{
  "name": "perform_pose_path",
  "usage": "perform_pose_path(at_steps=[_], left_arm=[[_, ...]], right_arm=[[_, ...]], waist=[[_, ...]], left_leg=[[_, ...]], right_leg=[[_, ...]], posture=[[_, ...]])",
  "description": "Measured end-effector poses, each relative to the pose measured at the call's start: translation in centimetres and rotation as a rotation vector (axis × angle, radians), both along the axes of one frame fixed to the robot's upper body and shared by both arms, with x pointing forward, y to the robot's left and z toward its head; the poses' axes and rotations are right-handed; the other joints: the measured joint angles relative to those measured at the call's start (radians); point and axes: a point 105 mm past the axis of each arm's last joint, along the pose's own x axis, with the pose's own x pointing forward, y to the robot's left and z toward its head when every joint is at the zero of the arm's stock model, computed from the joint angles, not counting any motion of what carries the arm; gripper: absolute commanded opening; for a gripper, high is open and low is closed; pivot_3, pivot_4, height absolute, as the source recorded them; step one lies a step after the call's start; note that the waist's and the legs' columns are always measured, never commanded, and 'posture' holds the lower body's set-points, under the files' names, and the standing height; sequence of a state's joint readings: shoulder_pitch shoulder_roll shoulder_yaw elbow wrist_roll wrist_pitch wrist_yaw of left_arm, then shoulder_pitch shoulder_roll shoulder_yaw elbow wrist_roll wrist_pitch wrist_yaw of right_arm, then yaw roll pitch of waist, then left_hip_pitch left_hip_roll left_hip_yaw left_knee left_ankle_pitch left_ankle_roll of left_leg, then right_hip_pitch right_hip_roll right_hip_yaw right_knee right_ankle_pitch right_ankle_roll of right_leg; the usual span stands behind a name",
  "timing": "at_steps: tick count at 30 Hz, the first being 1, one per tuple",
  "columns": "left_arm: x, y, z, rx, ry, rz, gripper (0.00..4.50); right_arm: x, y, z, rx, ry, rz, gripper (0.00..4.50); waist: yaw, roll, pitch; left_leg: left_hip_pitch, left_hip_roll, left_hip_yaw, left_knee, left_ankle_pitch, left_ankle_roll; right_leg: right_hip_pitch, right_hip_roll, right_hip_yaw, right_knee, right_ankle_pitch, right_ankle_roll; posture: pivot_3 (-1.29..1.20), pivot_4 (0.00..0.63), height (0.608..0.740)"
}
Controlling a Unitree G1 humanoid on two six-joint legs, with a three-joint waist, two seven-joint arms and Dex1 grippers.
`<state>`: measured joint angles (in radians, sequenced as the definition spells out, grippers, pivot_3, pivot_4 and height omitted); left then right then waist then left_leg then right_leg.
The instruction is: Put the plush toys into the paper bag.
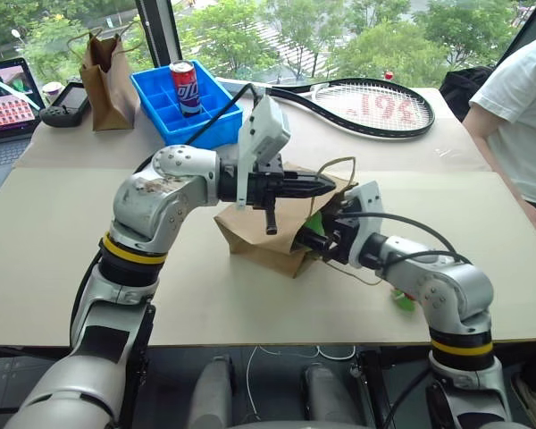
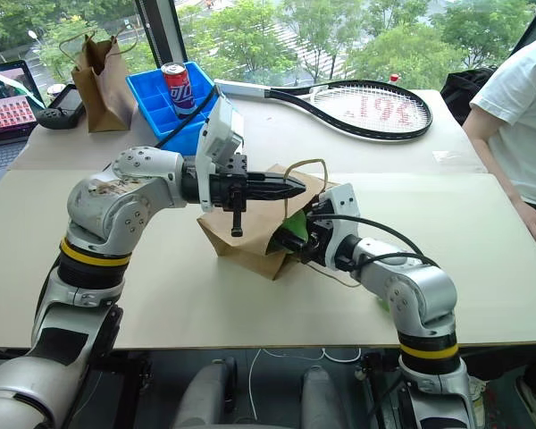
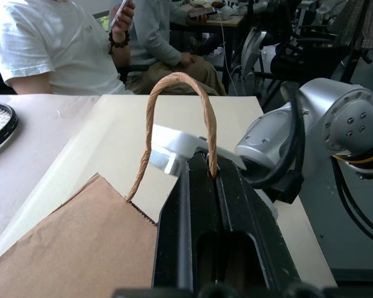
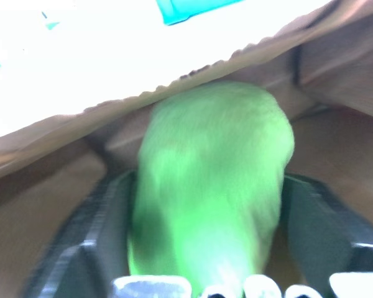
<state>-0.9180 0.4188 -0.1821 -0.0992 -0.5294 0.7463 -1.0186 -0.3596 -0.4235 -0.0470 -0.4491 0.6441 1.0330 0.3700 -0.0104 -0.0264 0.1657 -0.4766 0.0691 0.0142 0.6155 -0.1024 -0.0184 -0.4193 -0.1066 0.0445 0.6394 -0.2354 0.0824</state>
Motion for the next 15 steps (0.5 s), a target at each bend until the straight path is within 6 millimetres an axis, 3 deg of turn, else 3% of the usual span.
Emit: perform_pose_path(at_steps=[3,9,11,15], left_arm=[[0.5,0.2,-0.4,0.01,0.013,0.022,0.0],[0.7,0.1,-0.8,0.017,0.033,0.014,0.0],[0.6,0.0,-0.8,0.015,0.035,0.007,0.0],[0.8,0.0,-0.7,0.012,0.029,0.003,0.0]], right_arm=[[-1.2,-2.6,0.8,-0.07,-0.037,-0.035,4.28],[-2.6,-10.7,3.9,-0.269,-0.05,-0.27,4.28],[-3.5,-12.3,3.2,-0.311,0.004,-0.326,4.28],[-6.5,-14.7,-1.9,-0.353,0.226,-0.416,4.28]], waist=[[0.002,0.0,0.0],[0.01,0.0,0.0],[0.01,0.0,0.0],[0.017,0.0,0.0]], left_leg=[[0.0,0.0,0.0,0.0,0.0,0.0],[0.0,0.0,0.0,0.0,0.0,0.0],[0.001,0.0,0.0,0.0,0.0,0.0],[0.0,-0.001,-0.001,0.0,0.0,0.0]], right_leg=[[0.0,0.0,0.0,0.0,0.0,0.0],[0.0,0.0,0.0,-0.001,-0.003,-0.006],[0.0,0.0,0.0,-0.001,-0.003,-0.006],[0.0,0.0,0.001,0.0,-0.003,-0.002]], posture=[[0.0,0.15,0.74],[0.0,0.15,0.74],[0.0,0.15,0.74],[0.0,0.15,0.74]])
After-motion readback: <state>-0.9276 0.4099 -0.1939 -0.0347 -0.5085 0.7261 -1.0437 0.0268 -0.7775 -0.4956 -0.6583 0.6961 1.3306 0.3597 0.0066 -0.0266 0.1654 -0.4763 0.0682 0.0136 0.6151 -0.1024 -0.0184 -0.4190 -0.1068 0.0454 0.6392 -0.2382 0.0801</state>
